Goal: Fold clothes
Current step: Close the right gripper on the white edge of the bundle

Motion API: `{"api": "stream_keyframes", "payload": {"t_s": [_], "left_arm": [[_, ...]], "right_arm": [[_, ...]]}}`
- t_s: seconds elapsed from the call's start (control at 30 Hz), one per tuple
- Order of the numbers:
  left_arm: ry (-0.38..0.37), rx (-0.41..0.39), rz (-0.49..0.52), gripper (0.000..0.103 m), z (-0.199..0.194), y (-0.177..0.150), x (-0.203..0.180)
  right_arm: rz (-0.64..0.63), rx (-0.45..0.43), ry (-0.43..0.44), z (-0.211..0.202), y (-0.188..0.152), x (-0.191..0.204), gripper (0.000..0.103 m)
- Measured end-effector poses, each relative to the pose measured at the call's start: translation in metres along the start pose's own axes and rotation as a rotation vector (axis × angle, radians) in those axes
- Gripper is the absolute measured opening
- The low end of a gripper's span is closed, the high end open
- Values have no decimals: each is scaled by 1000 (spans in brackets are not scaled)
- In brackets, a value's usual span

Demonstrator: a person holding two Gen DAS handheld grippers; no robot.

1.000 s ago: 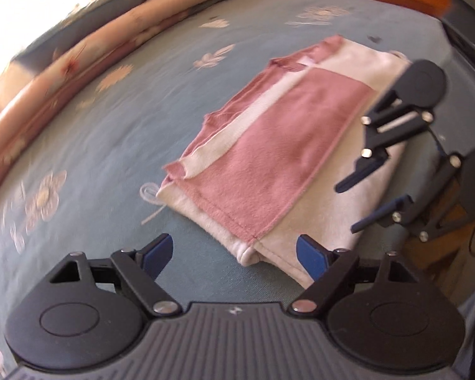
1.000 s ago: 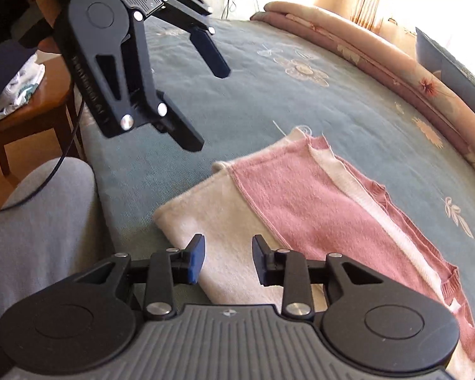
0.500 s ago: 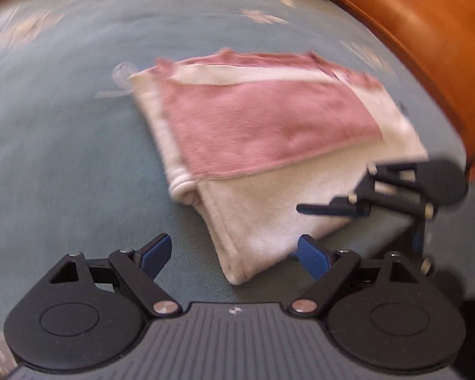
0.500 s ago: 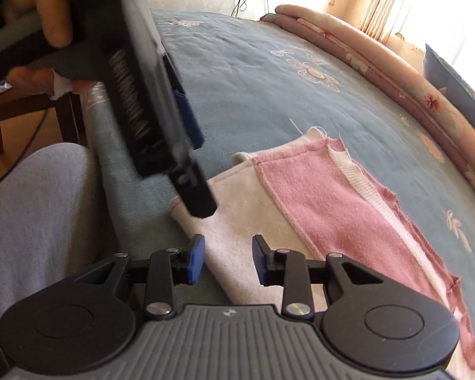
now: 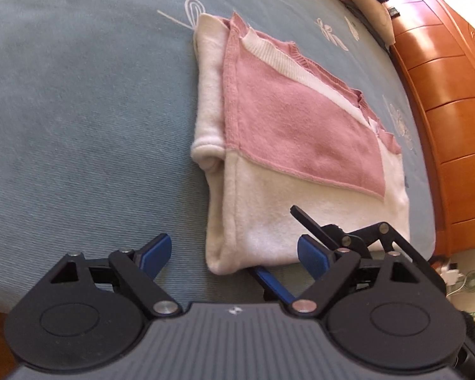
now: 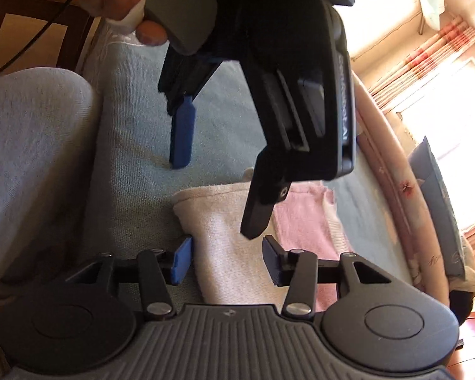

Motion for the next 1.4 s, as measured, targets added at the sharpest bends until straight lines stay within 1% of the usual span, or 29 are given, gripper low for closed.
{"api": "stream_keyframes", "payload": {"t_s": [0.17,0.23,0.27,0.3,0.4,0.47,0.5,0.53,0.63,0.73,0.77,0.83,0.9,0.93,0.97,1.0,1.03,1.07,1.13,1.2,1.27,1.4], "left_arm": [[-86,17,-79,87,5,-1,-2],[-116,21,-109,87,7,-1,-3],[-145,24,-134,87,8,-1,-4],[-176,28,-155,87,10,-1,-5],[-229,30,-190,87,14,-1,-7],[-231,19,-184,87,12,0,-9],[-234,13,-179,87,10,0,-9],[-237,7,-173,87,8,0,-9],[-257,-17,-169,87,-2,3,-10],[-281,-26,-153,87,-10,6,-14],[-283,-27,-145,87,-11,6,-15],[-285,-28,-137,87,-12,7,-18],[-287,-27,-134,87,-12,7,-21],[-287,-27,-131,87,-12,7,-21],[-288,-26,-129,87,-12,7,-22],[-289,-25,-127,87,-13,7,-21],[-289,-22,-123,87,-14,6,-20],[-287,-19,-118,87,-15,5,-19],[-290,-23,-122,88,-18,3,-15],[-312,-31,-146,88,-18,1,-13],[-329,-29,-174,88,-12,0,-12],[-332,-41,-225,88,3,8,-7]], "right_arm": [[80,-10,-28,-6,-3,-22,52],[105,-9,-38,-6,-5,-30,55],[116,-8,-41,-6,-6,-33,55],[125,-8,-40,-5,-6,-35,55],[150,-10,-21,-5,-7,-37,55],[155,-15,-10,-5,-7,-37,63],[152,-20,-4,-5,-7,-37,65],[149,-25,1,-6,-7,-37,66],[142,-27,25,-6,-8,-34,67],[100,-11,-12,1,-8,-27,67],[85,-6,-28,5,-7,-25,69],[58,1,-90,17,-3,-22,73],[26,15,-133,27,0,-18,73],[13,17,-136,31,2,-16,72],[12,16,-139,32,4,-16,66],[20,18,-136,34,5,-17,58],[35,29,-128,36,5,-19,32],[55,37,-116,38,4,-22,18],[100,34,-90,38,3,-29,16],[131,33,-76,38,2,-35,15],[154,30,-69,38,2,-41,15],[181,26,-60,38,1,-49,14]]}}
Point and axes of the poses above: each gripper's, at about its wrist camera, not at the fingertips, and z roughly the way its jaws point, x to its left, y to its top, the point moved 7 cm from there along z, roughly the way its jaws point, and after that the axes turned 6 degrees about -z, right-handed, at the moved point
